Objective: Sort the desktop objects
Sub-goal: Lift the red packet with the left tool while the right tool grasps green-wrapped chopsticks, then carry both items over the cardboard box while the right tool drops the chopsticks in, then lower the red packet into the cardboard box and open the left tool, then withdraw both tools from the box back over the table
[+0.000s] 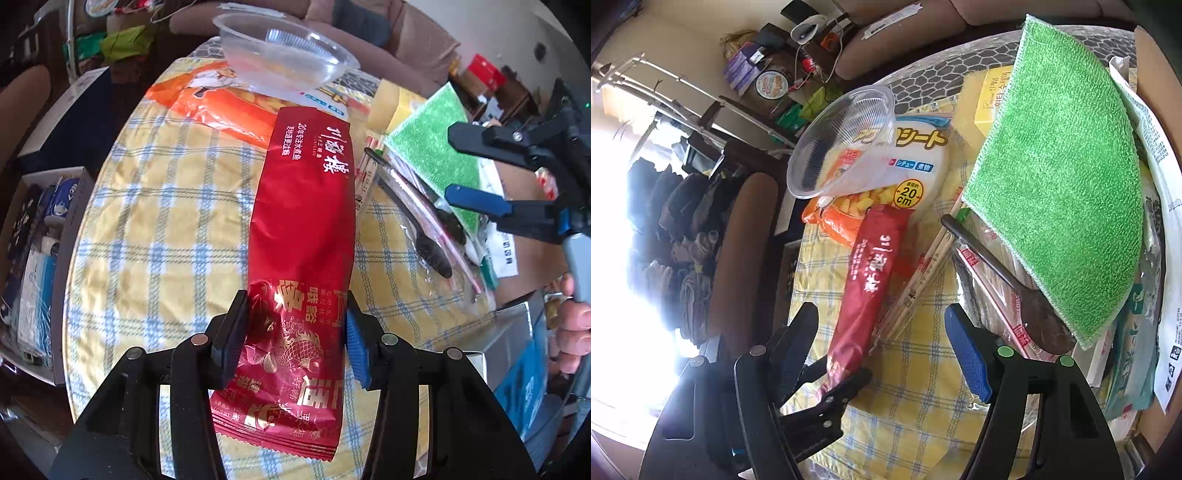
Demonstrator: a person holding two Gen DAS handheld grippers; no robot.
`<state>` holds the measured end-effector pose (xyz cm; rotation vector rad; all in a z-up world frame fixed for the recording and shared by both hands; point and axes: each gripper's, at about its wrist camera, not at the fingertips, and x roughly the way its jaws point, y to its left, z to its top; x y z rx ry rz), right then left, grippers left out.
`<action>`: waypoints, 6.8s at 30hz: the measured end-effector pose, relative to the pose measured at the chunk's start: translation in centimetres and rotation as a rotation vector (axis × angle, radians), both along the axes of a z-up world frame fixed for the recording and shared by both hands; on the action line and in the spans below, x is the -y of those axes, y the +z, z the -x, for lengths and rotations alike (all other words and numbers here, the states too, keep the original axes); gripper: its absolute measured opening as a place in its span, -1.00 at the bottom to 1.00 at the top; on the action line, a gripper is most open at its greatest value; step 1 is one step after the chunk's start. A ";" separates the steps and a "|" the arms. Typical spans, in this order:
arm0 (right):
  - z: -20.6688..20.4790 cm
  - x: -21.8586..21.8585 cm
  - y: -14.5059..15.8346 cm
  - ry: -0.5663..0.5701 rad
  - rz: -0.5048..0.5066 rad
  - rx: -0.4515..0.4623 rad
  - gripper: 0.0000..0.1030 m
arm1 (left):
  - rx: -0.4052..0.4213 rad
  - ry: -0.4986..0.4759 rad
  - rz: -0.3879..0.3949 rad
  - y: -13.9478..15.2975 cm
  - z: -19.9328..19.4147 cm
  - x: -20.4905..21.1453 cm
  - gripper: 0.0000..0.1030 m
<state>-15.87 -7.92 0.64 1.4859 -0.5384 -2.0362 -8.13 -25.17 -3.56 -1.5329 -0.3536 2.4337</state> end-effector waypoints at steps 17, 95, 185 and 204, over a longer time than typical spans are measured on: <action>2.2 6.1 -5.7 -0.112 -0.342 -0.030 -0.43 | -0.104 0.111 -0.194 4.7 -3.0 6.6 -0.11; -0.9 -24.0 20.1 0.019 -0.357 -0.285 -0.80 | -0.192 -0.731 0.016 19.8 1.6 -25.6 -0.09; 1.6 -30.2 0.7 0.769 -0.509 0.037 -0.29 | -0.016 -1.362 0.238 11.9 2.5 -43.0 0.24; 0.7 -29.6 11.4 0.393 -0.503 -0.170 0.70 | -0.144 -0.940 0.154 16.3 0.5 -36.8 0.93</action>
